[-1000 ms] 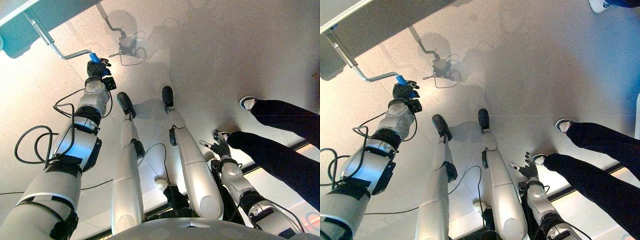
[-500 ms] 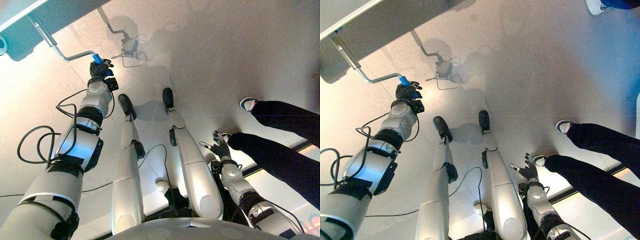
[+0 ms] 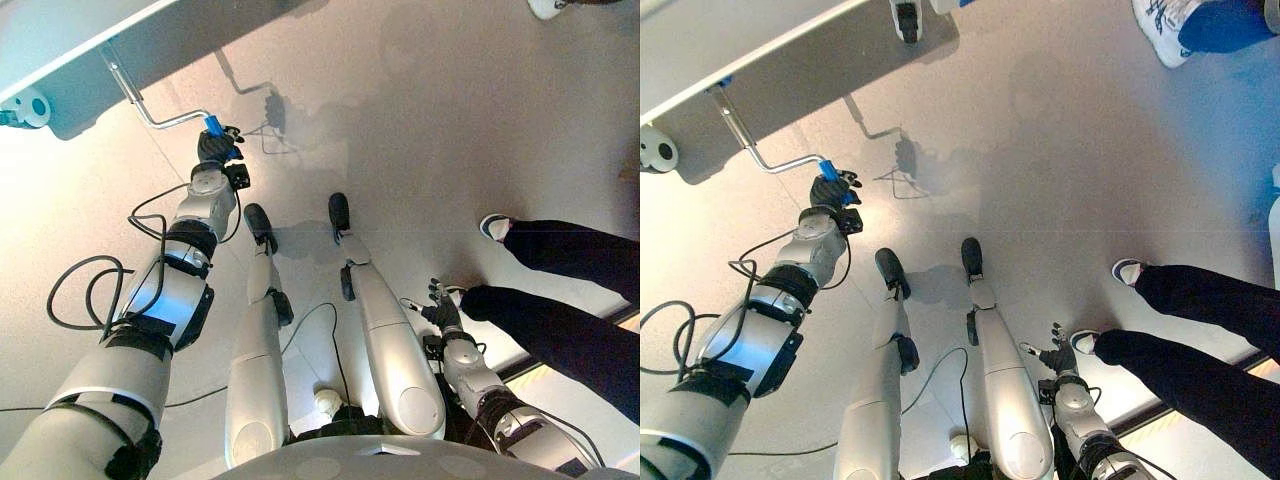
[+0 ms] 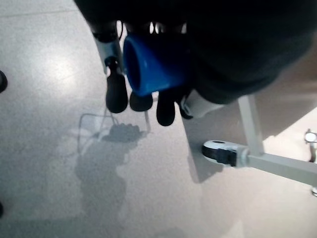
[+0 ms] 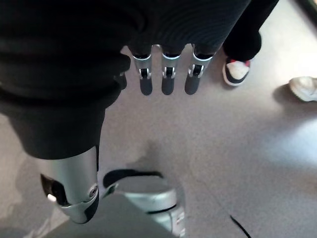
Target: Raise the hospital bed
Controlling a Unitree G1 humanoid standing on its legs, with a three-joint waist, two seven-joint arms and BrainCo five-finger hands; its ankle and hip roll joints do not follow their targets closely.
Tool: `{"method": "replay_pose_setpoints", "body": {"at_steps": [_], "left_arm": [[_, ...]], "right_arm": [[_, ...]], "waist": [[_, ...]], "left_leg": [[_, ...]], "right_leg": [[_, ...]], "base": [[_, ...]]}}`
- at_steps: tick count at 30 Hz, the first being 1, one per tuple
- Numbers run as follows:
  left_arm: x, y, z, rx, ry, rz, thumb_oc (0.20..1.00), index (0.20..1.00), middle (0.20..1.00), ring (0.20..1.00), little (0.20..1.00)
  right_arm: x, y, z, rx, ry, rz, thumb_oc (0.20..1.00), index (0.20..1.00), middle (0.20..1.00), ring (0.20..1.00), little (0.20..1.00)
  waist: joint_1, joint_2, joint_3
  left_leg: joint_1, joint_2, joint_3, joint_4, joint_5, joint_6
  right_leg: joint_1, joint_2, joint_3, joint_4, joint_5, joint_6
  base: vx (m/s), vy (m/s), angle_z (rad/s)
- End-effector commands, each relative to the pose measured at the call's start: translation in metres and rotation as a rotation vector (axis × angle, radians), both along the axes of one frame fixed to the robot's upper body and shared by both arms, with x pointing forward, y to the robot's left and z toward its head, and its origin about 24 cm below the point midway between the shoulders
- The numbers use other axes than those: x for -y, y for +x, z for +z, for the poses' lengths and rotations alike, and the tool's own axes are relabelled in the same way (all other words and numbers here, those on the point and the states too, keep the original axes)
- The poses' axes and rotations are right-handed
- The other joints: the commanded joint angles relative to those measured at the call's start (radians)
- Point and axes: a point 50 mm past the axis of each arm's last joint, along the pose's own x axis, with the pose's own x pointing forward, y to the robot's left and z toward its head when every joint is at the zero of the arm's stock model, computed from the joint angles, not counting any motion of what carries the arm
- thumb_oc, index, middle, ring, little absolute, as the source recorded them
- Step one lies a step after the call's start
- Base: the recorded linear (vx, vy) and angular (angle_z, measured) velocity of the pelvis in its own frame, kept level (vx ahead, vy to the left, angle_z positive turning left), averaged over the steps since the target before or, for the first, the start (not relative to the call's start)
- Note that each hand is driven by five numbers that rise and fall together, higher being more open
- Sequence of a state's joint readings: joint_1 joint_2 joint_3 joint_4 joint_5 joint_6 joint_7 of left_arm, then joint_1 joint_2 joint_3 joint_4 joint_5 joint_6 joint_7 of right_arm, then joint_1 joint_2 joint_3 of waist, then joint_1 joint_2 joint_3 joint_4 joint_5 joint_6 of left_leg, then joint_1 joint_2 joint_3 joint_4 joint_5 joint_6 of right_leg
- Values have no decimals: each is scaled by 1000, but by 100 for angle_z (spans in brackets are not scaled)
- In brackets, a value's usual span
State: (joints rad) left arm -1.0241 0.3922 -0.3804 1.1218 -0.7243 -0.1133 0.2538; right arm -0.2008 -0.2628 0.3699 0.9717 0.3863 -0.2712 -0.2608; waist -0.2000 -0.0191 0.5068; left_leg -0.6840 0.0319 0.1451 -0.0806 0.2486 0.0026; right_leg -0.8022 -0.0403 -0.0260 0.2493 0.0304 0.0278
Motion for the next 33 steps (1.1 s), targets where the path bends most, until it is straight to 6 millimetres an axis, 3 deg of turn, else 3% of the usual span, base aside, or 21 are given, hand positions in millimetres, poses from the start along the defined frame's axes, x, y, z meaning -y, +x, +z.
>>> {"method": "replay_pose_setpoints", "body": {"at_steps": [1, 15, 33], "left_arm": [[23, 9, 65, 244, 96, -113, 200, 200, 200, 200, 200], [14, -3, 66, 318, 91, -156, 200, 200, 200, 200, 200], [-47, -22, 59, 325, 112, -42, 200, 200, 200, 200, 200]], "right_arm": [[20, -22, -12, -80, -18, -58, 1000, 1000, 1000, 1000, 1000], [28, -29, -19, -142, -25, -97, 1000, 1000, 1000, 1000, 1000], [43, -43, -26, -204, -23, -163, 1000, 1000, 1000, 1000, 1000]], "waist": [[12, 8, 13], [53, 17, 13], [126, 13, 13]], "left_leg": [[122, -28, -31, -7, -100, -51], [182, -36, -65, -7, -98, -50], [187, -57, -133, -7, -77, -52]], "right_leg": [[124, -10, 1, -274, 208, 96], [193, -27, -41, -247, 183, 95], [259, -72, -138, -218, 142, 102]], "base": [[-3, 1, 8], [0, 5, 8], [7, 5, 16]]}}
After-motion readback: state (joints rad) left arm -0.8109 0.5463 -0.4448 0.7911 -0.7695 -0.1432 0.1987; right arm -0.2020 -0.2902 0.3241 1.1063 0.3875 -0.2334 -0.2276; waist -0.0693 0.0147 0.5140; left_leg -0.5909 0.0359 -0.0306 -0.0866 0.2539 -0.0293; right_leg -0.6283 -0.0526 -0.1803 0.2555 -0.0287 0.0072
